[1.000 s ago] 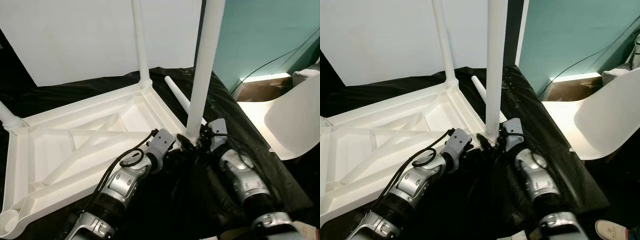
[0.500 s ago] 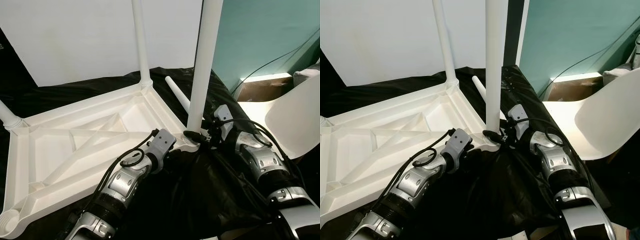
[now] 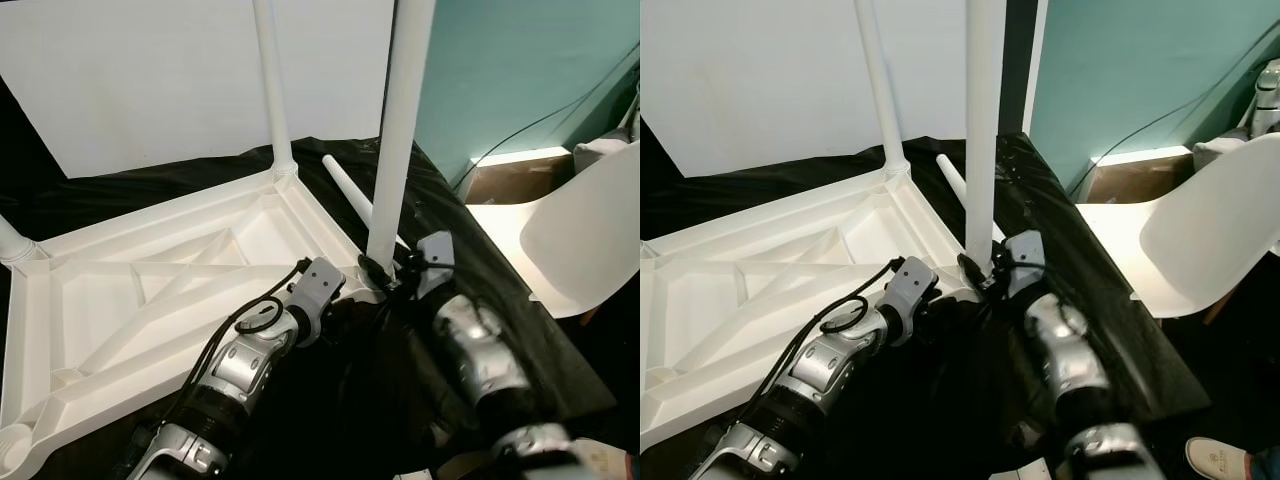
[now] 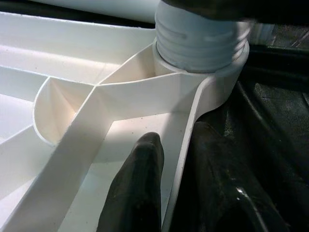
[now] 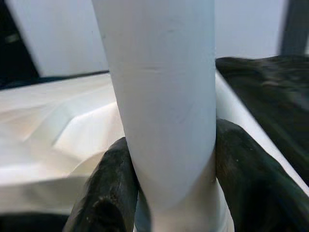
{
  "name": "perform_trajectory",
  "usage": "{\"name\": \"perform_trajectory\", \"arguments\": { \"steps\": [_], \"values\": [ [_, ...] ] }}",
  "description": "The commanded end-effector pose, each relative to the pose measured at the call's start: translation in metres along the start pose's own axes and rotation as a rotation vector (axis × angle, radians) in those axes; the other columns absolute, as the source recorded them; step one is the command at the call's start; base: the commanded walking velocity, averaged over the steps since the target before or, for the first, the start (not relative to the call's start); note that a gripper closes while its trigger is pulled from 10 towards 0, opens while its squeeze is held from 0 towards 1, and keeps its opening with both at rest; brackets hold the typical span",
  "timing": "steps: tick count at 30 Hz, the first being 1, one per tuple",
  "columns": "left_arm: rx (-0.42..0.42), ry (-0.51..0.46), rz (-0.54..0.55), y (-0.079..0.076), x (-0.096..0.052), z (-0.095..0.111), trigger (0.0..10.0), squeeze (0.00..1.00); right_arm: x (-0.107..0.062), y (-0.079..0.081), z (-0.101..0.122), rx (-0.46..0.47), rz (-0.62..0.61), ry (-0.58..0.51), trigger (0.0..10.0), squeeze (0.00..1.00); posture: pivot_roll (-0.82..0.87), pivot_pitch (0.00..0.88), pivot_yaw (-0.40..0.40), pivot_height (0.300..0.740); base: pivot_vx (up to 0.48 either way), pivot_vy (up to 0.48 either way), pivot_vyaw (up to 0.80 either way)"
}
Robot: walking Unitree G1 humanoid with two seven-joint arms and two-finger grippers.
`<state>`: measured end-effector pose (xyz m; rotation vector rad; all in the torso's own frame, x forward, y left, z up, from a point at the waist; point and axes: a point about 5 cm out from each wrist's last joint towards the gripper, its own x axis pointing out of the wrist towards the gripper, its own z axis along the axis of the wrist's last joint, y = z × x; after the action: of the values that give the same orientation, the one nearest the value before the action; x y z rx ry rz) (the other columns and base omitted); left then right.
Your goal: Building children table
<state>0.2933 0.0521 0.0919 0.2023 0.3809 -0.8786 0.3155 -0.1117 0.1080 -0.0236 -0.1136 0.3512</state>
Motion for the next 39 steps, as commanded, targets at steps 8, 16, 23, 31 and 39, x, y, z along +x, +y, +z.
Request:
{"name": "perform_trajectory", "arguments": {
  "steps": [8,16,23,31,39],
  "values": [
    [-0.069,0.143,-0.181,-0.025,0.004,-0.036,10.0,0.0,-0.002,-0.023,-0.002,-0.004,-0.187,0.035,0.0,0.0,0.01,0.0,0.009,0.74,0.0,0.0,0.0],
    [-0.079,0.147,-0.175,-0.025,0.002,-0.039,10.0,0.0,0.003,-0.004,0.002,-0.029,0.186,0.058,10.0,0.0,0.02,0.0,0.011,0.74,0.0,0.0,0.0],
    [-0.07,0.159,-0.173,-0.022,-0.003,-0.042,10.0,0.0,0.008,-0.017,0.006,-0.054,0.271,0.081,10.0,0.0,0.06,0.0,0.03,0.74,0.0,0.0,0.0],
    [-0.079,0.153,-0.161,-0.023,-0.001,-0.041,10.0,0.0,0.004,-0.025,0.001,-0.024,0.377,0.148,0.0,0.0,0.07,0.0,0.011,0.74,0.0,0.0,0.0],
    [-0.078,0.153,-0.159,-0.021,-0.001,-0.04,10.0,0.0,0.002,-0.02,-0.003,0.002,0.292,0.133,0.0,0.0,0.06,0.0,0.011,0.74,0.0,0.0,0.0]
  ]
}}
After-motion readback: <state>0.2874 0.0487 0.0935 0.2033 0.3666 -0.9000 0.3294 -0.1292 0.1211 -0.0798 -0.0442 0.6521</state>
